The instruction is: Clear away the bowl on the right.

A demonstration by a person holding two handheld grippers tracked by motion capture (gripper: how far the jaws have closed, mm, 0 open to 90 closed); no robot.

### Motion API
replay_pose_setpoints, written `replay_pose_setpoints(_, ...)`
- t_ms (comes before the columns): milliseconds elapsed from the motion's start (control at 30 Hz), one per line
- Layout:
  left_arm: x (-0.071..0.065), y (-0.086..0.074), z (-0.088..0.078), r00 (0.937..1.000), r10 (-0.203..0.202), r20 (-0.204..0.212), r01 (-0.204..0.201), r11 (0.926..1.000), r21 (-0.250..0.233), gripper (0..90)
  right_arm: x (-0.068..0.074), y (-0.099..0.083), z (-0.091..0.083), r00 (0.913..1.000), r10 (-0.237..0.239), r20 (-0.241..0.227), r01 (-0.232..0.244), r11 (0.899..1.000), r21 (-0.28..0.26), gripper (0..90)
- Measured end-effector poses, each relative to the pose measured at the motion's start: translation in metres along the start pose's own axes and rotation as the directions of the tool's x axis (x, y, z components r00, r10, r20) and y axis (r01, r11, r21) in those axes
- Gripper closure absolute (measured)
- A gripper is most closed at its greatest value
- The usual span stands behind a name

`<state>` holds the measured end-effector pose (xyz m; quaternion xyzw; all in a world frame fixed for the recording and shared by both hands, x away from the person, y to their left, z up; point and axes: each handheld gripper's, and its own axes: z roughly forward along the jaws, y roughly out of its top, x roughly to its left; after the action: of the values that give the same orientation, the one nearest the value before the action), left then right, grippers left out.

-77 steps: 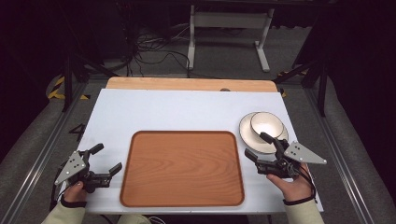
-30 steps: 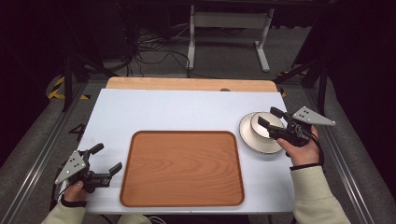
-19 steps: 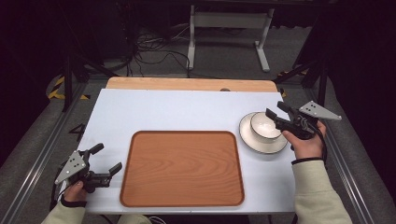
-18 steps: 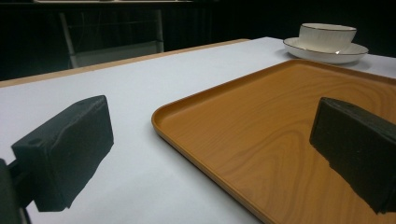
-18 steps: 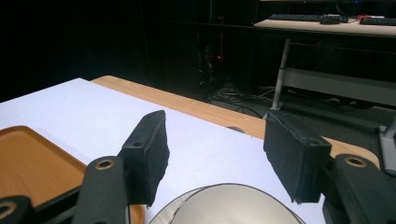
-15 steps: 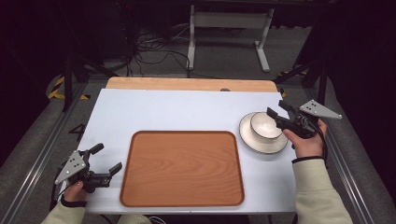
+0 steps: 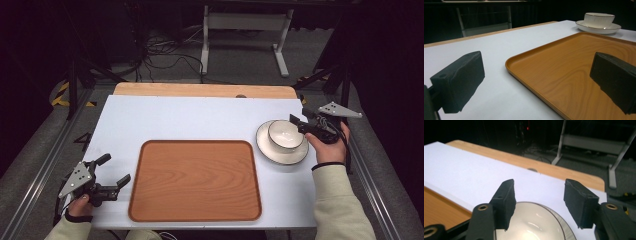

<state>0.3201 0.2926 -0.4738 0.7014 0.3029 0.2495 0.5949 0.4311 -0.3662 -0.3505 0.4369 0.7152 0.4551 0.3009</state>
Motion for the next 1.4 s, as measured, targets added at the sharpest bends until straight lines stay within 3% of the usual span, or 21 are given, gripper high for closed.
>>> replay_pose_setpoints(233, 0.000, 0.000, 0.000, 1.0000, 0.000, -0.001, 0.000, 1.0000, 0.000, 0.3, -0.006, -0.002, 0.010, 0.9997, 0.003, 0.024, -0.006, 0.991, 0.137, 53.0)
replay_pose_setpoints(433, 0.000, 0.000, 0.000, 1.0000, 0.004, 0.000, -0.004, 1.0000, 0.001, 0.3, -0.012, -0.007, 0.021, 0.9964, 0.008, 0.085, -0.032, 0.958, 0.285, 57.8)
replay_pose_setpoints(567, 0.000, 0.000, 0.000, 1.0000, 0.003, -0.002, -0.003, 1.0000, 0.003, 0.3, -0.017, -0.011, 0.026, 0.9958, 0.021, 0.089, -0.048, 0.947, 0.318, 58.3)
replay_pose_setpoints(633, 0.000, 0.000, 0.000, 1.0000, 0.003, -0.002, -0.003, 1.0000, 0.002, 0.2, -0.021, -0.014, 0.029, 0.9945, 0.028, 0.101, -0.062, 0.934, 0.352, 58.2)
replay_pose_setpoints(967, 0.000, 0.000, 0.000, 1.0000, 0.002, -0.002, -0.002, 1.0000, 0.001, 0.2, -0.029, -0.024, 0.041, 0.9930, 0.067, 0.097, -0.104, 0.888, 0.447, 61.6)
replay_pose_setpoints(1100, 0.000, 0.000, 0.000, 1.0000, 0.002, -0.002, -0.002, 1.0000, 0.001, 0.3, -0.029, -0.027, 0.046, 0.9921, 0.072, 0.102, -0.112, 0.875, 0.472, 61.9)
replay_pose_setpoints(1200, 0.000, 0.000, 0.000, 1.0000, 0.003, -0.002, -0.004, 1.0000, 0.000, 0.3, -0.028, -0.029, 0.049, 0.9918, 0.076, 0.102, -0.117, 0.862, 0.493, 64.5)
replay_pose_setpoints(1233, 0.000, 0.000, 0.000, 1.0000, 0.003, -0.002, -0.004, 1.0000, 0.000, 0.3, -0.028, -0.029, 0.049, 0.9918, 0.076, 0.102, -0.117, 0.862, 0.493, 64.5)
replay_pose_setpoints(1400, 0.000, 0.000, 0.000, 1.0000, 0.003, -0.002, -0.003, 1.0000, -0.001, 0.2, -0.029, -0.031, 0.052, 0.9892, 0.103, 0.105, -0.143, 0.841, 0.522, 75.3)
